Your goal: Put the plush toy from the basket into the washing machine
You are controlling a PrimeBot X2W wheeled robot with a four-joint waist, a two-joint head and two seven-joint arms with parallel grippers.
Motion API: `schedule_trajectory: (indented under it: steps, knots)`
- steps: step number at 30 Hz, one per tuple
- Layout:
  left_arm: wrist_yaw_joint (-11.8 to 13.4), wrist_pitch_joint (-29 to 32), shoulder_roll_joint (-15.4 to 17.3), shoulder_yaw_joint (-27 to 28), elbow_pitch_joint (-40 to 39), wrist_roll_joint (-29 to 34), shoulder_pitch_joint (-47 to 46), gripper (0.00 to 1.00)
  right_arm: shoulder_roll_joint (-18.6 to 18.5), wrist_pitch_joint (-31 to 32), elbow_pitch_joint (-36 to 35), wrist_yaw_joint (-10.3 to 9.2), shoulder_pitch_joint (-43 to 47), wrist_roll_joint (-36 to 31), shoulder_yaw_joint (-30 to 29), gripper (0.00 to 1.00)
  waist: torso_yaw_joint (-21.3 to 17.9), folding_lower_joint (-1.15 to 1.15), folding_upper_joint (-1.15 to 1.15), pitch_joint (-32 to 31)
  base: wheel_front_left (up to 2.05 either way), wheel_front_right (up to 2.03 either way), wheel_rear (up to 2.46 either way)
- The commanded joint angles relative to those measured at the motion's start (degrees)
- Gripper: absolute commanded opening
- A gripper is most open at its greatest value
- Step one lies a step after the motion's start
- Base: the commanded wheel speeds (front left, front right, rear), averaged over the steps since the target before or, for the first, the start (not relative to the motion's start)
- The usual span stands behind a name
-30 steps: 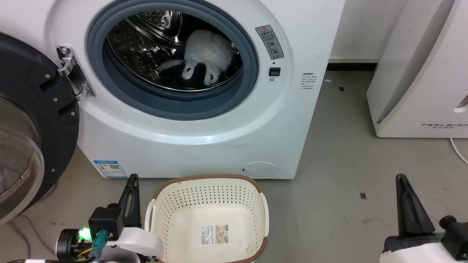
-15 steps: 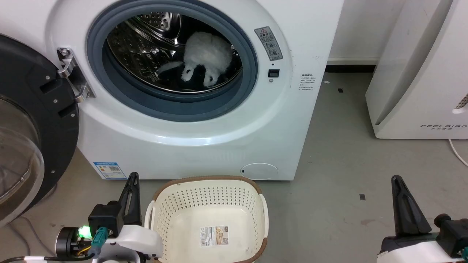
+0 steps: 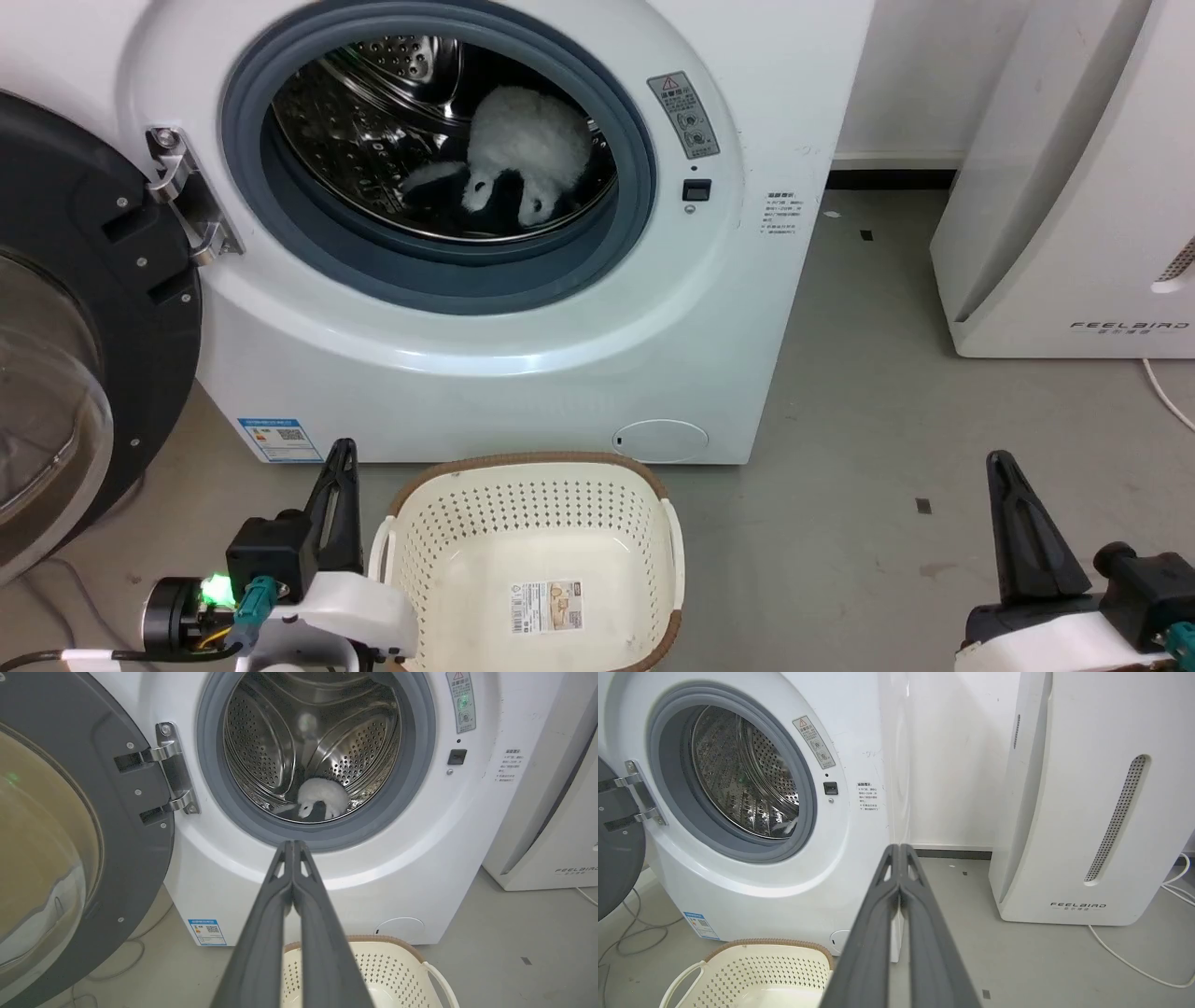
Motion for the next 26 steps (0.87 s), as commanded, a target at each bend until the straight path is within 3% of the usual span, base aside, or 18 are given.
schedule_trajectory:
  steps: [1, 26]
  knots:
    - [-0.2, 0.3, -0.2, 0.0, -0.5, 0.4, 0.9, 0.00, 0.0, 0.3, 0.2, -0.01, -0.7, -0.5, 0.2, 0.00, 0.0, 0.00, 0.00, 0.0, 0.00, 0.00, 0.00]
    - [-0.5, 3.3, -0.5, 0.0, -3.1, 0.9, 1.8, 0.00, 0.0, 3.4, 0.5, -0.03, -1.5, -1.9, 1.2, 0.00, -0.3, 0.00, 0.00, -0.7, 0.00, 0.00, 0.00]
